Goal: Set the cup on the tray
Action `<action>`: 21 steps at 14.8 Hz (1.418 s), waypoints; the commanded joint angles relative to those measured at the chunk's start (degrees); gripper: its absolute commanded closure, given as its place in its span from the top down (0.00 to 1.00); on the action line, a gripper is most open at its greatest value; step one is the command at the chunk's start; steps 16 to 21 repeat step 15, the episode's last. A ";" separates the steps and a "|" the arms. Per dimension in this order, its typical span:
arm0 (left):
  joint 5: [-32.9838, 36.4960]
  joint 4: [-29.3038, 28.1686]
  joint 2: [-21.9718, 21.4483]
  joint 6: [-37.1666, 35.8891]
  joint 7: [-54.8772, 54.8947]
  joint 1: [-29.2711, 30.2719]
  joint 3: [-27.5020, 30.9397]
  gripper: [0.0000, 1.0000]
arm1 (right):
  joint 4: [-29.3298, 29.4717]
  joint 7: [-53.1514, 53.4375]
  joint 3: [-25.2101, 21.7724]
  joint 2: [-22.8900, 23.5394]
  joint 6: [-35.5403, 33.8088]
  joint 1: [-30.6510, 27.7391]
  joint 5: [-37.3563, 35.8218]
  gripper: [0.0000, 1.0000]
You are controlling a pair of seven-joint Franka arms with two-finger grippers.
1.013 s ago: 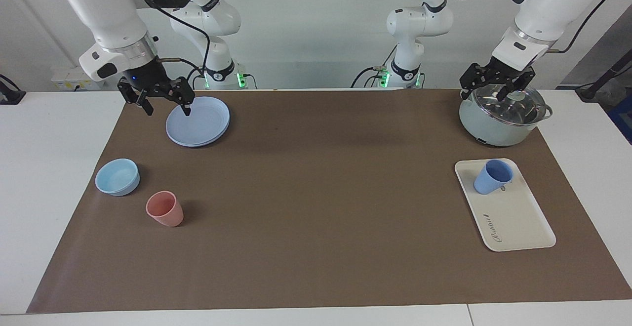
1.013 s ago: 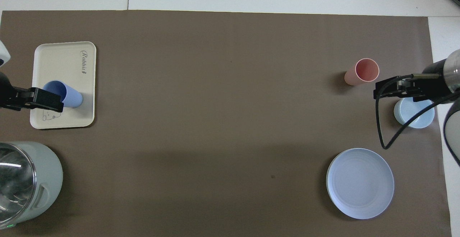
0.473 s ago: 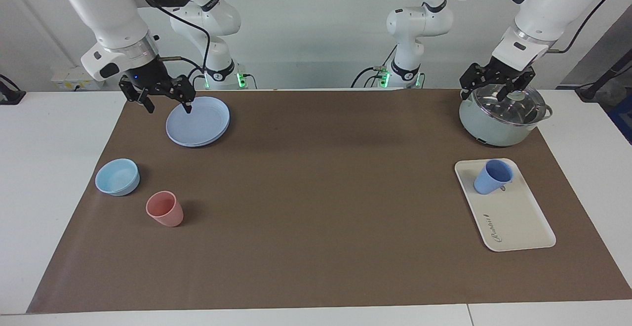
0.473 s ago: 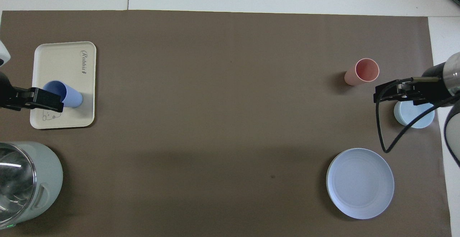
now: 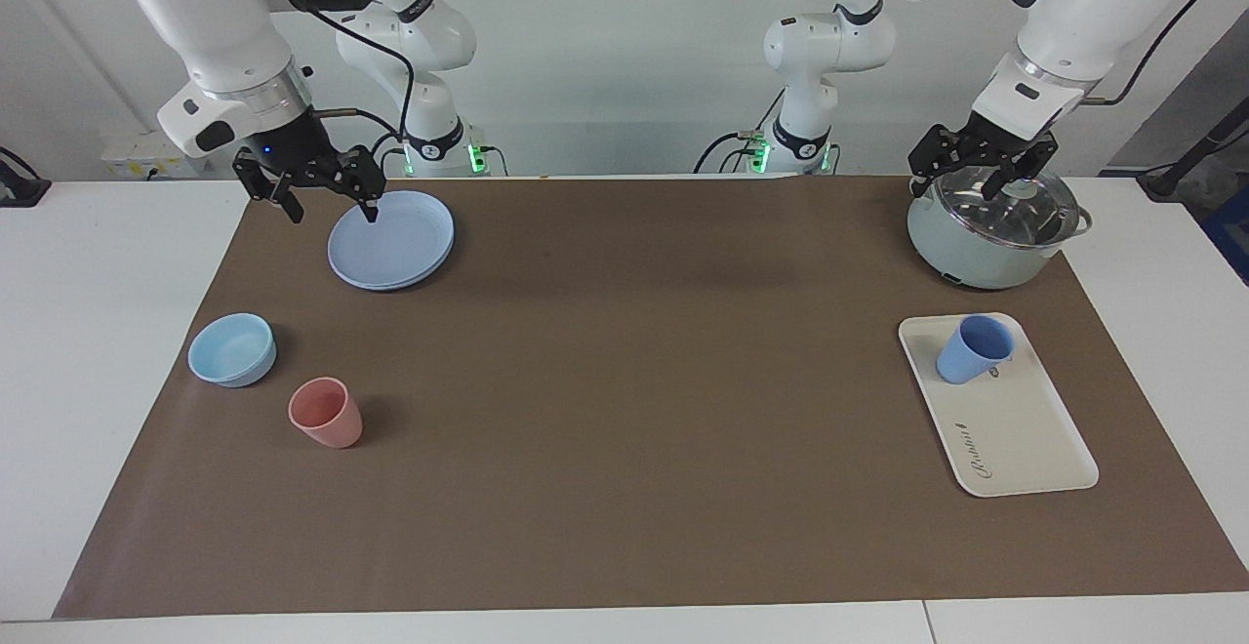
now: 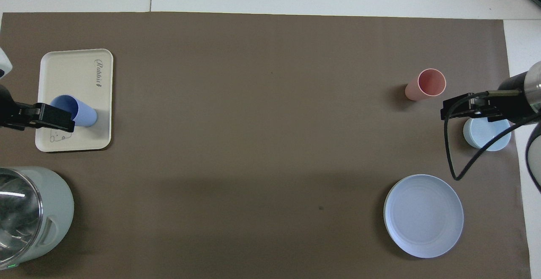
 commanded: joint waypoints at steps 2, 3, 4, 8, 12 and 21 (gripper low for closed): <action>-0.18 -2.18 -1.88 1.28 -0.40 0.44 -0.12 1.00 | 1.22 -1.73 0.19 -0.14 0.02 -0.73 -1.78 0.99; -0.18 -2.18 -1.88 1.28 -0.40 0.44 -0.12 1.00 | 1.57 -1.73 0.19 -0.05 -0.24 -0.73 -2.30 0.99; -0.18 -2.18 -1.88 1.28 -0.40 0.44 -0.12 1.00 | 1.66 -1.73 0.19 0.21 -0.24 -0.64 -2.39 0.99; -0.18 -2.18 -1.88 1.28 -0.40 0.44 -0.12 1.00 | 1.48 -1.65 0.19 0.21 -0.24 -0.55 -2.40 0.99; -0.18 -2.18 -1.88 1.28 -0.40 0.44 -0.12 1.00 | 1.13 -1.56 0.19 0.04 -0.15 -0.47 -2.40 0.99; -0.18 -2.18 -1.88 1.28 -0.40 0.44 -0.12 1.00 | 0.96 -1.56 0.19 -0.05 -0.15 -0.47 -2.40 0.99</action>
